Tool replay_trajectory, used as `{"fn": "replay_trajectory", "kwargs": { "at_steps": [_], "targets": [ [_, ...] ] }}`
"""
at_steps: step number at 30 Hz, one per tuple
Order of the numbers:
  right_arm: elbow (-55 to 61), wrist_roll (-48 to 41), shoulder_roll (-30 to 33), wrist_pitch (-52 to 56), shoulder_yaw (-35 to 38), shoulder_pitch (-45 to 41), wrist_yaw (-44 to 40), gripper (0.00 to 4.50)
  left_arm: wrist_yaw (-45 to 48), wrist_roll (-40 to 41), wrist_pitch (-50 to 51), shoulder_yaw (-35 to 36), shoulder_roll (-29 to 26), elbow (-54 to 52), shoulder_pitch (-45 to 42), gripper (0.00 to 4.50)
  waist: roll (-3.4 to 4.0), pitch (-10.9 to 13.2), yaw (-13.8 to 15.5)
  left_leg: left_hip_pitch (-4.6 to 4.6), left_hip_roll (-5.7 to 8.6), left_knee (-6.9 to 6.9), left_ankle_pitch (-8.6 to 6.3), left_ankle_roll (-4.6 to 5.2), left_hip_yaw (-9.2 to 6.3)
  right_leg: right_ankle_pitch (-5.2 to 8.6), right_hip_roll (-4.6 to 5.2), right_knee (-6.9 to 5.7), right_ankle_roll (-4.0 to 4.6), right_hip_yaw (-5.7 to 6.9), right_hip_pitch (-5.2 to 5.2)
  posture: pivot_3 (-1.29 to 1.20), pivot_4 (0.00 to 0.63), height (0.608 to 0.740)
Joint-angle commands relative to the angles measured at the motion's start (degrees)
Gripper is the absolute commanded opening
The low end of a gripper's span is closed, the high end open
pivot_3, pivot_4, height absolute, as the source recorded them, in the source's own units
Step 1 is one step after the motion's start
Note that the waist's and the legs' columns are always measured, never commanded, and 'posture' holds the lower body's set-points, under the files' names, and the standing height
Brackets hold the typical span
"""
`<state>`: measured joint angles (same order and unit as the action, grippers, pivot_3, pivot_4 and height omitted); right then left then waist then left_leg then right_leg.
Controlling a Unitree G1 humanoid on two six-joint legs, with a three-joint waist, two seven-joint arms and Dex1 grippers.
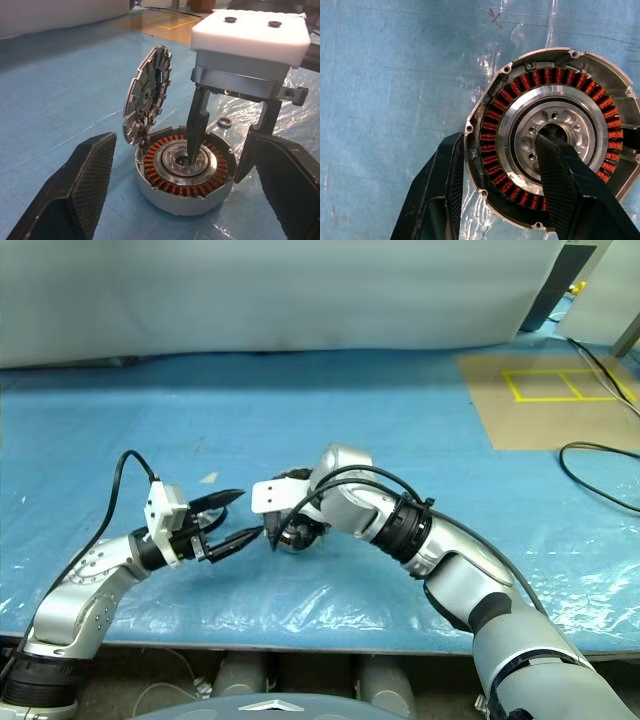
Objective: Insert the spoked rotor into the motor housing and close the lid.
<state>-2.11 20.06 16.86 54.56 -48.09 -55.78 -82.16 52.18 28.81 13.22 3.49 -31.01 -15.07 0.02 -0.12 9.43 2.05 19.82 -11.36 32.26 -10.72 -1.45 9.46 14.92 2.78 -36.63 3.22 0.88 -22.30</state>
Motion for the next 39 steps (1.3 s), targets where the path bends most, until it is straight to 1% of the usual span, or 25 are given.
{"fn": "replay_trajectory", "kwargs": {
  "at_steps": [1, 2, 3, 4, 6, 7, 9, 12, 17, 19, 25, 28, 31, 35, 37, 39],
  "targets": [
    [-0.28, -2.61, -0.37, -0.60, -3.95, 3.28, -0.03, 2.56, -0.33, -0.02, -0.41, 0.25, -0.02, -1.67, 0.10, 4.41, -0.02, -0.01, 0.04, -0.01, -0.01, 0.00, 0.00, -0.01, 0.00, 0.00, -0.05, 0.00, 0.00, -0.06, 0.00, 0.00, 0.150, 0.740],
    [0.14, -2.75, -0.20, -0.32, -3.90, 3.50, 0.03, 2.74, -0.37, 0.02, -0.34, 0.18, 0.01, -1.78, 0.18, 4.41, 0.00, 0.00, 0.12, 0.00, -0.02, 0.00, 0.00, -0.01, 0.00, 0.00, -0.06, 0.02, 0.00, -0.07, -0.01, 0.00, 0.150, 0.740],
    [0.68, -2.88, 0.10, 0.10, -3.98, 3.68, -0.05, 3.07, -0.35, 0.06, -0.36, 0.19, 0.00, -1.85, 0.31, 4.41, 0.00, 0.00, 0.16, 0.08, -0.01, 0.00, 0.01, -0.02, 0.04, -0.02, -0.06, 0.02, 0.04, -0.11, -0.10, 0.00, 0.150, 0.740],
    [1.11, -2.96, 0.41, 0.63, -4.18, 3.68, -0.23, 3.41, -0.35, 0.05, -0.39, 0.18, -0.02, -1.85, 0.37, 4.41, -0.01, -0.01, 0.16, 0.13, -0.01, 0.00, 0.01, -0.02, 0.07, -0.16, -0.06, 0.04, 0.28, -0.13, -0.13, 0.00, 0.150, 0.740],
    [1.65, -3.77, 0.46, 3.12, -4.59, 2.58, -1.12, 3.96, -0.22, 0.03, -0.49, 0.21, -0.09, -1.66, 0.40, 4.41, -0.03, -0.02, 0.10, 0.14, -0.01, 0.00, -0.01, -0.08, 0.09, -0.17, -0.08, 0.14, 0.34, -0.15, -0.11, 0.00, 0.150, 0.740],
    [1.91, -4.43, 0.35, 4.09, -4.36, 1.58, -1.57, 4.32, -0.15, 0.00, -0.45, 0.13, -0.11, -1.50, 0.27, 4.41, -0.03, -0.02, 0.06, 0.13, -0.01, -0.01, -0.03, -0.13, 0.12, -0.17, -0.08, 0.18, 0.34, -0.19, -0.11, 0.00, 0.150, 0.740],
    [0.53, -5.73, -0.39, 4.76, -3.42, -0.94, -1.92, 4.32, 0.04, -0.05, -0.32, -0.10, -0.19, -1.30, -0.04, 4.41, -0.02, -0.01, 0.03, 0.13, -0.03, -0.01, -0.06, -0.20, 0.15, -0.17, -0.13, 0.18, 0.34, -0.25, -0.15, 0.00, 0.150, 0.740],
    [1.90, -8.97, -0.56, 7.74, -2.10, -4.74, -3.33, 4.32, 0.31, -0.10, -0.33, -0.28, -0.23, -0.68, -0.62, 4.41, 0.00, 0.04, 0.26, 0.29, -0.04, -0.03, -0.06, -0.21, 0.18, -0.17, -0.15, 0.16, 0.35, -0.26, -0.35, 0.00, 0.150, 0.740],
    [6.36, -14.35, 0.11, 12.79, -0.80, -9.64, -3.41, 4.32, 0.77, -0.49, -0.63, -1.28, 0.06, 0.54, -1.54, 4.41, 0.00, 0.07, 0.28, 1.05, -0.05, -0.01, 0.05, -0.40, 0.23, -0.20, -0.18, 0.18, 0.35, -0.26, -1.02, 0.00, 0.150, 0.740],
    [6.52, -16.15, 0.31, 13.81, -0.64, -11.10, -2.48, 4.32, 1.03, -0.44, -0.69, -1.78, 0.22, 0.84, -1.73, 4.41, -0.01, 0.07, 0.30, 1.16, -0.08, 0.00, 0.00, -0.50, 0.23, -0.34, -0.23, 0.13, 0.15, -0.24, -1.12, 0.00, 0.150, 0.740],
    [6.18, -20.69, 2.32, 14.74, -0.39, -12.69, 0.37, 4.32, 1.91, -0.69, -0.97, -2.10, 0.19, 2.12, -2.33, 4.41, -0.02, 0.08, 0.52, 1.19, -0.25, 0.00, -0.09, -0.68, 0.22, -0.33, -0.43, 0.15, 0.16, -0.22, -1.10, 0.00, 0.150, 0.740],
    [6.63, -22.82, 4.43, 15.59, 0.76, -12.57, 1.71, 4.32, 2.19, -0.51, -0.78, -2.04, 0.06, 1.86, -2.32, 4.41, -0.02, 0.08, 0.56, 1.17, -0.26, 0.04, -0.09, -0.68, 0.21, -0.33, -0.43, 0.15, 0.17, -0.22, -1.08, 0.00, 0.150, 0.740],
    [7.94, -25.03, 7.96, 16.21, 3.44, -11.29, 3.15, 4.32, 2.69, 0.58, 0.07, -1.56, -0.49, 0.37, -1.96, 4.41, -0.02, 0.08, 0.66, 1.16, -0.26, 0.07, -0.09, -0.68, 0.21, -0.33, -0.43, 0.14, 0.17, -0.22, -1.06, 0.00, 0.150, 0.740],
    [12.43, -26.90, 16.60, 13.48, 10.60, -5.68, 6.37, 4.32, 3.59, 2.38, 1.35, -0.36, -1.96, -3.06, -0.51, 4.41, -0.07, 0.10, 1.21, 1.17, -0.25, 0.12, -0.09, -0.68, 0.22, -0.33, -0.43, 0.15, 0.16, -0.23, -1.00, 0.00, 0.150, 0.740],
    [15.63, -27.81, 21.58, 13.17, 15.22, 0.00, 8.76, 4.32, 4.01, 3.32, 2.19, 0.16, -3.05, -4.84, 0.69, 4.41, -0.08, 0.10, 1.86, 1.16, -0.25, 0.11, -0.09, -0.68, 0.34, -0.33, -0.44, 0.15, 0.16, -0.23, -0.99, 0.00, 0.150, 0.740],
    [18.06, -27.77, 26.16, 10.33, 19.97, 8.01, 12.20, 4.32, 3.85, 4.02, 2.77, 0.66, -3.64, -6.13, 1.54, 4.41, -0.08, 0.10, 2.30, 1.16, -0.23, 0.06, -0.10, -0.69, 0.41, -0.33, -0.45, 0.23, 0.15, -0.23, -0.96, 0.00, 0.150, 0.740]
  ]
}}
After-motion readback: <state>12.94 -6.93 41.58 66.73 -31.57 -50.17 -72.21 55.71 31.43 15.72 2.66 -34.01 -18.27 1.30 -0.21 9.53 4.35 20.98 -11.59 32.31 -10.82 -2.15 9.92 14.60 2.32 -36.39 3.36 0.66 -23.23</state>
